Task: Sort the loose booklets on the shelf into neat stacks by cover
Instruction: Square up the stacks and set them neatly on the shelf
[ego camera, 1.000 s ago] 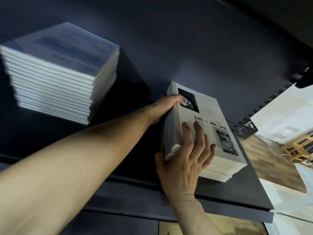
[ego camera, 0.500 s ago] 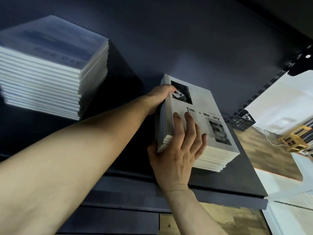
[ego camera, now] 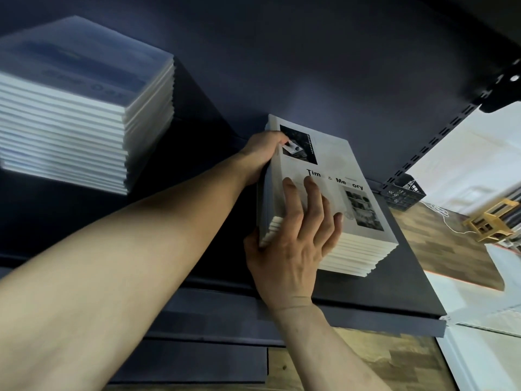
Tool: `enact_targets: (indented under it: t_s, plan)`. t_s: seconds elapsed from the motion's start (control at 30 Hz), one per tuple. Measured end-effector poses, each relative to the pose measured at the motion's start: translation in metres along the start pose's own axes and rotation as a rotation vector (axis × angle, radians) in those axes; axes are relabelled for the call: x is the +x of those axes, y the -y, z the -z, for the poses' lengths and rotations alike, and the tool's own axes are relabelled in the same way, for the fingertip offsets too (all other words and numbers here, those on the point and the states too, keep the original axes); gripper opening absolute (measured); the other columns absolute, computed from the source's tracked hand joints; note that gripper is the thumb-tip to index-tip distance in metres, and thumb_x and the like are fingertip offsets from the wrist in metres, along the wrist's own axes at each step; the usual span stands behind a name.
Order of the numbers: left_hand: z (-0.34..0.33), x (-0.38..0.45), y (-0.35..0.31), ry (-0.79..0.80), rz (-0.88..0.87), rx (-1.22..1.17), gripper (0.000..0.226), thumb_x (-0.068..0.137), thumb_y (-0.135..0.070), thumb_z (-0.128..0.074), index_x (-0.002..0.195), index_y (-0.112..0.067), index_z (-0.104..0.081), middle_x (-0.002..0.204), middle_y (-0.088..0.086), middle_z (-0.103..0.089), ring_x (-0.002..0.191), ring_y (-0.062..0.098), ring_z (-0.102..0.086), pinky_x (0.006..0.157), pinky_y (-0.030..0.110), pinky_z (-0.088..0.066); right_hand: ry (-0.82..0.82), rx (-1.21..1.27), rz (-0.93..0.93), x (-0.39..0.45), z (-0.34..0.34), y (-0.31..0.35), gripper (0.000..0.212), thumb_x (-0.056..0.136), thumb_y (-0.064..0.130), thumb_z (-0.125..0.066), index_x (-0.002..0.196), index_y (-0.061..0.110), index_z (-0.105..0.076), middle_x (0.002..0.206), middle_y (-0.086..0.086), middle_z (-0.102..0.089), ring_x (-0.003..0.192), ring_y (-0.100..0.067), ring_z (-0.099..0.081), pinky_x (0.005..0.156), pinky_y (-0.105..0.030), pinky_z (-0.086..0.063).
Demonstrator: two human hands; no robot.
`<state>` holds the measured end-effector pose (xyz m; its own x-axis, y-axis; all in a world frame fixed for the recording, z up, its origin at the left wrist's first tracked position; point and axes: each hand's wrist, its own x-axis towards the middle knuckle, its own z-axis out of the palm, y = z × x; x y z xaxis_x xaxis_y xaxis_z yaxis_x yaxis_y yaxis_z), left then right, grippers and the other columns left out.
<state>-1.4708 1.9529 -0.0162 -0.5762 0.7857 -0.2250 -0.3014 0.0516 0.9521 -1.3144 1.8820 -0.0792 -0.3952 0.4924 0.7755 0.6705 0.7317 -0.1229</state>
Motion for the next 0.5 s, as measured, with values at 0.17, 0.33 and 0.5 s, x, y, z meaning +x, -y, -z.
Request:
enact_targets:
  t_s: [0.17,0.33,0.5]
  plan:
    - [-0.002,-0.002,-0.002,0.021,0.003,-0.066,0.017,0.089,-0.018,-0.058,0.085,-0.005,-0.067,0.085,0.016,-0.067,0.066,0.026,-0.062,0.07,0.031,-0.05,-0.006,-0.013,-0.002,0.002,0.0,0.002,0.094,0.062,0.041,-0.077,0.144,0.022,-0.033,0.151,-0.011,-0.037,0.141,-0.032,-0.032,0.12,-0.047,-0.009]
    - [0.001,-0.011,0.005,0.069,0.042,-0.057,0.043,0.089,-0.048,-0.06,0.106,-0.009,-0.066,0.096,0.012,-0.073,0.078,0.027,-0.07,0.08,0.034,-0.054,0.01,-0.027,-0.028,-0.001,0.003,0.004,0.095,0.061,0.043,-0.079,0.142,0.02,-0.035,0.152,-0.012,-0.036,0.141,-0.033,-0.031,0.121,-0.047,-0.009]
    - [0.019,-0.009,0.048,0.201,0.033,0.074,0.094,0.066,-0.089,-0.052,0.138,-0.029,-0.051,0.129,0.005,-0.065,0.116,0.025,-0.063,0.103,0.045,-0.045,0.026,-0.064,-0.05,-0.001,0.005,0.005,0.105,0.056,0.039,-0.084,0.145,0.02,-0.032,0.154,-0.01,-0.027,0.144,-0.031,-0.024,0.122,-0.045,-0.001]
